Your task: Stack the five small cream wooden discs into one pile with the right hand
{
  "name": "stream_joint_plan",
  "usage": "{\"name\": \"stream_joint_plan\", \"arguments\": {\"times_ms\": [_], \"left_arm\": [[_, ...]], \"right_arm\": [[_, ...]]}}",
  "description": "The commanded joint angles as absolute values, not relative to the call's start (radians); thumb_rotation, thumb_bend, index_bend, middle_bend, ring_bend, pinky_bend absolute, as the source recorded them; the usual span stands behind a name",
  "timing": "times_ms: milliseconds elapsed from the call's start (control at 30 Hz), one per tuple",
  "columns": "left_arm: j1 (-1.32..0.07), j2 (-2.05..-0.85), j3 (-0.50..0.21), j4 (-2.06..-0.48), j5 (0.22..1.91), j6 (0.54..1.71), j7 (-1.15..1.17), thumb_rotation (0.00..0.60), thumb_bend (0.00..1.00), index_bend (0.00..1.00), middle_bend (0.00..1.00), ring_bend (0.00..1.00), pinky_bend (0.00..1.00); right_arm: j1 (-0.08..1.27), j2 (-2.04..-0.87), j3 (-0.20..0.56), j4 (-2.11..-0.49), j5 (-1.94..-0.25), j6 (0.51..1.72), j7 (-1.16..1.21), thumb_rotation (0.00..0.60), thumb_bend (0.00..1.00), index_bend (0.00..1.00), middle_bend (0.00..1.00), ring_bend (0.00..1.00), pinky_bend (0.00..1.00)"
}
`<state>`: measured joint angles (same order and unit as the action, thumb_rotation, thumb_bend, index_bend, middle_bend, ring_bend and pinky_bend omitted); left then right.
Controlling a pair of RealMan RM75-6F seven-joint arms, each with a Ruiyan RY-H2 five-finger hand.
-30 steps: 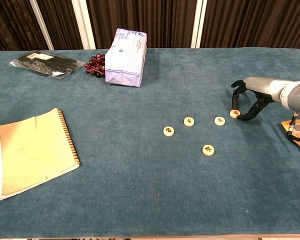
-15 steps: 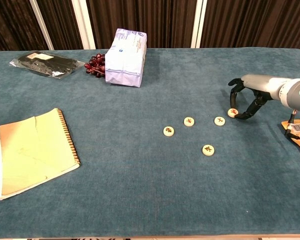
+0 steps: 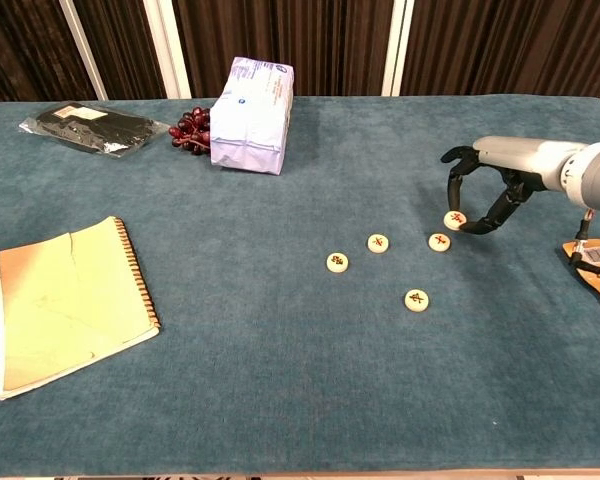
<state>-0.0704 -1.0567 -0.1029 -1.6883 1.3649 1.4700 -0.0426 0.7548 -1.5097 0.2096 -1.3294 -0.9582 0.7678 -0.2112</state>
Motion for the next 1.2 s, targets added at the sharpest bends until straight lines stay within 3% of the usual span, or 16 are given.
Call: {"name": "stream_joint_plan", "arguments": {"times_ms": [33, 1200], "left_arm": [[-0.070, -1.057, -0.103, -1.688, 1.365, 1.471, -0.043, 0.600, 0.49, 0.15, 0.00, 0.00, 0.00], [-0.071, -1.055, -0.106, -1.697, 1.348, 1.464, -0.030, 0.600, 0.49, 0.16, 0.00, 0.00, 0.00]], "right_arm": [[0.757, -1.515, 0.205, -1.328, -0.960, 0.768, -0.213, 0.600, 0.41, 0.56, 0.00, 0.00, 0.00], [0.793, -1.575, 0.186, -1.239, -0.914, 0.728, -0.220, 0.600, 0.41, 0.55, 0.00, 0.00, 0.00]]}}
